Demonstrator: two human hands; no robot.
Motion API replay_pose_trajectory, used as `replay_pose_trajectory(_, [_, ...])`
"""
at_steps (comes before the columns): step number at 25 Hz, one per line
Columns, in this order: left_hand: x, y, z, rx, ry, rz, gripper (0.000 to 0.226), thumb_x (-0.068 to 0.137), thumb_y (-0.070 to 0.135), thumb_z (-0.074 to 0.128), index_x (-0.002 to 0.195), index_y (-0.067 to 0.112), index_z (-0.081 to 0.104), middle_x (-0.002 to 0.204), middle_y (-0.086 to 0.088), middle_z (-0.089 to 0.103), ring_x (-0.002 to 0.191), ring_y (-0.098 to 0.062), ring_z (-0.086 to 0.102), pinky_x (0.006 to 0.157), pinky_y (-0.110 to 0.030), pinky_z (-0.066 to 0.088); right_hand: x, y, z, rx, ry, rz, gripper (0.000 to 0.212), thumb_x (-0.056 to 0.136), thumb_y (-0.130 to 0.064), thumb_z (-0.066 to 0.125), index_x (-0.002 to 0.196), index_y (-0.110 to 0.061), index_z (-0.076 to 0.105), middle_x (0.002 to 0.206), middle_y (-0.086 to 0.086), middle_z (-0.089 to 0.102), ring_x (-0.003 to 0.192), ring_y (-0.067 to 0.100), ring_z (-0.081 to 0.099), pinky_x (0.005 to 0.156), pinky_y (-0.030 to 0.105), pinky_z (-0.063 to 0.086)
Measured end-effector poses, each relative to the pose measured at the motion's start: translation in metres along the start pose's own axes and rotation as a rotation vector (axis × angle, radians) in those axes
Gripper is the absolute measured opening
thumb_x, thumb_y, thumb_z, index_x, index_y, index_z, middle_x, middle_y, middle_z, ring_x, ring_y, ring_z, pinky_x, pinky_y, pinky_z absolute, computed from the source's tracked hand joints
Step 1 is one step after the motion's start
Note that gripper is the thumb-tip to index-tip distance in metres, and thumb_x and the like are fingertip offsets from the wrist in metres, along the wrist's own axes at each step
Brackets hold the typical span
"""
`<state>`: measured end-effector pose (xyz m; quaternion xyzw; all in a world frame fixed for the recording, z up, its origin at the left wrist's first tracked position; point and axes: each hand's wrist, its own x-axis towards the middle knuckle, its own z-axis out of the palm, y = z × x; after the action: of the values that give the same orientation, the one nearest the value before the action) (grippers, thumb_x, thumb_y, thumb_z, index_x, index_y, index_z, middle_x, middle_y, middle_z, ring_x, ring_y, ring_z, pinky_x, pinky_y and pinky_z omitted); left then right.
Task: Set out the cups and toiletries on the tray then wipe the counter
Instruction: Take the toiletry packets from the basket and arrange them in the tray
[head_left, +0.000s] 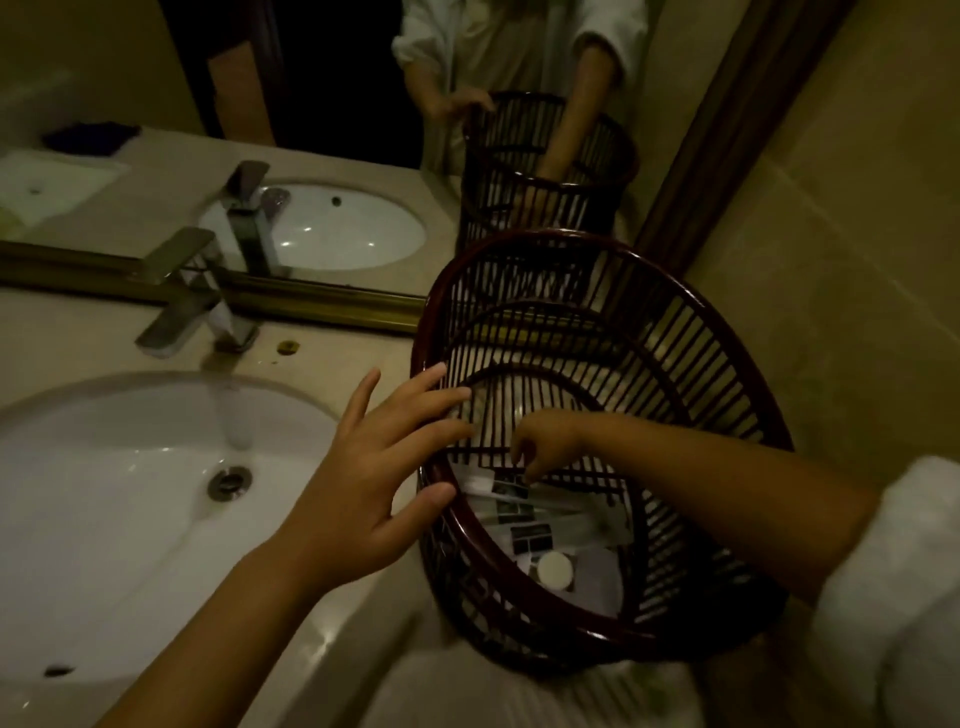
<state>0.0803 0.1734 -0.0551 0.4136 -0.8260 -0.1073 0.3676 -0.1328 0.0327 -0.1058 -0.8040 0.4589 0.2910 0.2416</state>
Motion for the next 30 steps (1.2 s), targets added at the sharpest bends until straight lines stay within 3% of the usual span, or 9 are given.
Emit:
replay_pose_trajectory(4, [-0.001,0.001,0.002,0.036,0.018,-0.020,0.052,0.093,0.054,0.023,0.123,0.024,0.051,0.141,0.003,0.044,0.141,-0.017,0.025,0.116,-0.052,0.007,0.028,0.002,0.015,0.069,0.015,0.004,0.035,0.080,-0.022,0.069,0.112,-0.011,0.063,0.118,0.009,0.061,0.102,0.023,0.057,0.083,0.030,0.047])
replay_pose_trajectory(8, [0.001,0.002,0.000,0.043,0.009,-0.024,0.056,0.092,0.055,0.021,0.120,0.020,0.054,0.139,0.001,0.046,0.140,-0.017,0.028,0.115,-0.053,0.013,0.036,-0.003,0.025,0.096,0.044,0.037,0.035,0.074,-0.021,0.073,0.102,-0.012,0.056,0.108,0.010,0.058,0.090,0.021,0.052,0.072,0.031,0.045])
replay_pose_trajectory(13, [0.000,0.002,-0.001,0.043,-0.005,-0.020,0.056,0.092,0.054,0.023,0.119,0.018,0.055,0.138,0.000,0.047,0.140,-0.017,0.027,0.114,-0.053,0.015,0.032,-0.003,0.016,0.098,-0.046,-0.019,0.020,0.077,-0.012,0.067,0.068,-0.021,0.053,0.085,0.003,0.057,0.084,0.018,0.052,0.071,0.028,0.045])
replay_pose_trajectory(15, [0.000,0.003,-0.001,0.023,0.000,-0.025,0.055,0.093,0.054,0.024,0.120,0.018,0.055,0.139,0.000,0.047,0.140,-0.017,0.026,0.114,-0.052,0.015,0.017,0.004,-0.006,0.154,-0.042,-0.016,0.021,0.079,-0.012,0.066,0.067,-0.023,0.053,0.078,-0.003,0.054,0.082,0.016,0.052,0.074,0.028,0.047])
replay_pose_trajectory(17, [0.000,0.004,-0.002,0.000,-0.001,-0.033,0.053,0.093,0.053,0.026,0.122,0.018,0.055,0.141,0.001,0.045,0.141,-0.016,0.025,0.115,-0.050,0.016,-0.007,0.011,-0.033,0.248,-0.016,0.012,0.017,0.079,-0.012,0.066,0.070,-0.021,0.055,0.078,-0.003,0.054,0.075,0.013,0.053,0.063,0.023,0.049])
replay_pose_trajectory(21, [0.000,0.013,-0.005,-0.158,0.019,-0.100,0.044,0.089,0.044,0.042,0.128,0.025,0.050,0.142,0.010,0.044,0.139,-0.009,0.027,0.116,-0.034,0.020,-0.076,0.013,-0.075,0.634,0.233,0.030,0.011,0.078,-0.011,0.068,0.072,-0.018,0.061,0.077,0.001,0.059,0.065,0.011,0.055,0.050,0.019,0.046])
replay_pose_trajectory(24, [0.017,0.026,-0.017,-0.410,0.254,-0.375,0.047,0.078,0.050,0.054,0.122,0.034,0.054,0.126,0.020,0.057,0.118,0.006,0.049,0.094,-0.011,0.041,-0.122,-0.014,-0.087,1.090,0.495,-0.126,0.013,0.073,-0.007,0.069,0.070,-0.016,0.061,0.083,0.002,0.067,0.077,0.016,0.066,0.057,0.022,0.053])
replay_pose_trajectory(26, [0.036,0.029,-0.032,-0.649,0.355,-0.564,0.051,0.069,0.058,0.062,0.112,0.031,0.061,0.108,0.012,0.069,0.100,0.000,0.063,0.076,-0.017,0.052,-0.140,-0.045,-0.089,1.227,0.535,-0.302,0.012,0.071,-0.006,0.069,0.075,-0.014,0.061,0.081,-0.001,0.071,0.082,0.019,0.070,0.062,0.024,0.057])
replay_pose_trajectory(30, [0.056,0.032,-0.052,-0.792,0.210,-0.655,0.040,0.066,0.047,0.066,0.097,0.022,0.070,0.091,0.003,0.075,0.087,-0.010,0.070,0.070,-0.025,0.055,-0.146,-0.099,-0.086,1.139,0.693,-0.428,0.010,0.074,-0.012,0.072,0.076,-0.018,0.064,0.073,-0.004,0.068,0.071,0.005,0.069,0.057,0.015,0.051])
